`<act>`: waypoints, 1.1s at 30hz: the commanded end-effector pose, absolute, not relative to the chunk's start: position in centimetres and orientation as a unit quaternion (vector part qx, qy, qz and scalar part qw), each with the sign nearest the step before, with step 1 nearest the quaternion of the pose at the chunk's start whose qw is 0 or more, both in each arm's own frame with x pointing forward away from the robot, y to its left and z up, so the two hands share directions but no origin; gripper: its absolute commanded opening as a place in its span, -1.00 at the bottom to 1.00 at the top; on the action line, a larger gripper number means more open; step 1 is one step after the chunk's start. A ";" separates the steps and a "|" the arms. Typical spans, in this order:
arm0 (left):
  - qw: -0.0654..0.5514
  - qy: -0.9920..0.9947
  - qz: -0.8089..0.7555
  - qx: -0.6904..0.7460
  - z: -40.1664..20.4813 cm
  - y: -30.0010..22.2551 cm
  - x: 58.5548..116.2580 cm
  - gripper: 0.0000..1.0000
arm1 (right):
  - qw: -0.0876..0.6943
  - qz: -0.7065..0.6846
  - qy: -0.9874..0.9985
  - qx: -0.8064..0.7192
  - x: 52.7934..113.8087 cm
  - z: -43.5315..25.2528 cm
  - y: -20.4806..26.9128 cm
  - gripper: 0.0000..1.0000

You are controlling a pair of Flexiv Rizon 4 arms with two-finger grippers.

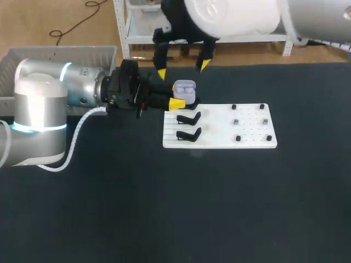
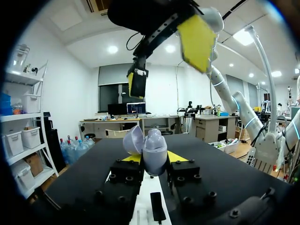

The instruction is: Pick up each earbud case from the left stands, insert the matching earbuds, close the lid, and place the case in the box.

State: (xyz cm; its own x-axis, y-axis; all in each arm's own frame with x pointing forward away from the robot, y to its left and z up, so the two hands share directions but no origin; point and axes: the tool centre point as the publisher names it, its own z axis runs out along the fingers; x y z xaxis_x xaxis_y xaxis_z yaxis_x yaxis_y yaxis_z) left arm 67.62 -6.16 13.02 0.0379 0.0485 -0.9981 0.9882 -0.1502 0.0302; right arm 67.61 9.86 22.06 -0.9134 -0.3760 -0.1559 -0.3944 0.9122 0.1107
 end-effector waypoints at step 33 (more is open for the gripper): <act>0.456 0.465 -0.515 0.558 13.0 -6.2 67.7 -1.00 | 0.059 -0.025 0.998 -0.028 73.3 15.7 5.2 1.00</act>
State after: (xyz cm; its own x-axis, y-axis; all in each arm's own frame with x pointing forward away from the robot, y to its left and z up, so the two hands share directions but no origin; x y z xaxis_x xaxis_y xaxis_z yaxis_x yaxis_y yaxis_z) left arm 67.62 -6.16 13.02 0.0379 0.0485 -0.9981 0.9882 -0.1502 0.0302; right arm 73.34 5.25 15.77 -0.9913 -0.0568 -0.1188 -0.0507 0.9973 -0.0536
